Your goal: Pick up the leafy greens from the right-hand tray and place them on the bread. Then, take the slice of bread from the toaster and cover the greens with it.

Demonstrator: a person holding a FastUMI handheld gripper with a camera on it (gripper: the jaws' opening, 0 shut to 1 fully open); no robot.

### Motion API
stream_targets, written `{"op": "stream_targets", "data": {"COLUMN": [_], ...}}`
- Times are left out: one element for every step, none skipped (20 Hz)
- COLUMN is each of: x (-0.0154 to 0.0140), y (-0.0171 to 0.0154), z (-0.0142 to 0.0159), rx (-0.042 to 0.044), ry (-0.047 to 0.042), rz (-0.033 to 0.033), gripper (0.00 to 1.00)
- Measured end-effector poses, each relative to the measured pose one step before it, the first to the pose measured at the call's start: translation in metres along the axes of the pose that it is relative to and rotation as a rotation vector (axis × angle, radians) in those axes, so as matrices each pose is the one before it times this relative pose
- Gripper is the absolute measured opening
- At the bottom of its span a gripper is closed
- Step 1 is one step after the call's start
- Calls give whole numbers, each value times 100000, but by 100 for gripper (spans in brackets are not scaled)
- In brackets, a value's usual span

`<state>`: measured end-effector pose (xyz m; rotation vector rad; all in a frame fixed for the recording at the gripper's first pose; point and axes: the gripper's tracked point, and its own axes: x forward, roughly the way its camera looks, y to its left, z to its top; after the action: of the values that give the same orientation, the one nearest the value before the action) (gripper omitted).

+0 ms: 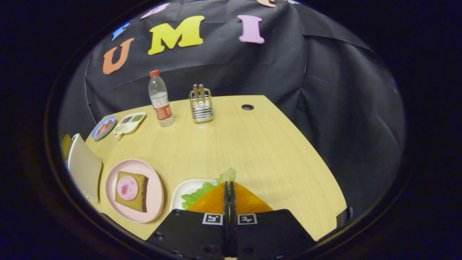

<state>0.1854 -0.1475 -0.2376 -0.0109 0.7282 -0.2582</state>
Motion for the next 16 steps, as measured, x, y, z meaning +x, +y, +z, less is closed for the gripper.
{"op": "stream_targets", "data": {"x": [-1049,-1071,-1051,-1055,-975,-942,-893,-914,-735,-717,-684,-709,-600,-542,-583,-487], "y": [355,397,433,376,457,471,457,574,561,700,734,813,913,947,950,1003], "z": [374,419,357,475,329,343,327,132,119,162,125,209,145,51,7,155], "rx": [-590,-707,-788,-802,-907,-762,-563,-423,-444,-440,-327,-34,-364,-440,-856,-925], "ry": [-2029,-1946,-1988,-2033,-1891,-1563,-1342,-970,-936,-819,-810,-755,-799,-765,-715,-868], "rz": [-140,81,-116,-174,-55,-118,256,446,382,720,581,907,1005,801,714,474], "gripper": [0,0,0,0,0,0,0,0,0,0,0,0,0,0,0,0]}}
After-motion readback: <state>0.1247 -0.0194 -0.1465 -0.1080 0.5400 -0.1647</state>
